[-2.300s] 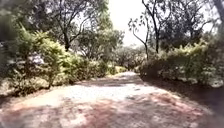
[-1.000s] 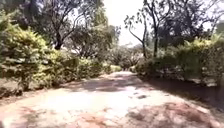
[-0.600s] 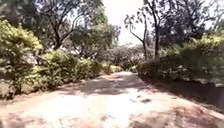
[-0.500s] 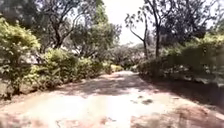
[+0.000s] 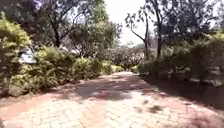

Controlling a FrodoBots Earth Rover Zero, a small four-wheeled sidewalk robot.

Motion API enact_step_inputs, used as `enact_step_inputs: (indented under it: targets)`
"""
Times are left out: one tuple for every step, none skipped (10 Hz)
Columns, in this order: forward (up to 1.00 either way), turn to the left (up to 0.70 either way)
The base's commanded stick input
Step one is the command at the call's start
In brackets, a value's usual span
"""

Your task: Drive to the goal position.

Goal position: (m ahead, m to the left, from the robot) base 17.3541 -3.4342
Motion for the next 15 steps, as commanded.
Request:
enact_step_inputs:
  targets:
    - [0.7, 0.0]
    - [0.7, 0.0]
    - [0.7, 0.0]
    - [0.7, 0.0]
    - [0.7, 0.0]
    - [0.7, 0.0]
    - [0.7, 0.0]
    - [0.7, 0.0]
    - [0.7, 0.0]
    - [0.7, 0.0]
    - [0.7, 0.0]
    - [0.7, 0.0]
    - [0.7, 0.0]
    - [0.7, -0.34]
    - [0.7, -0.35]
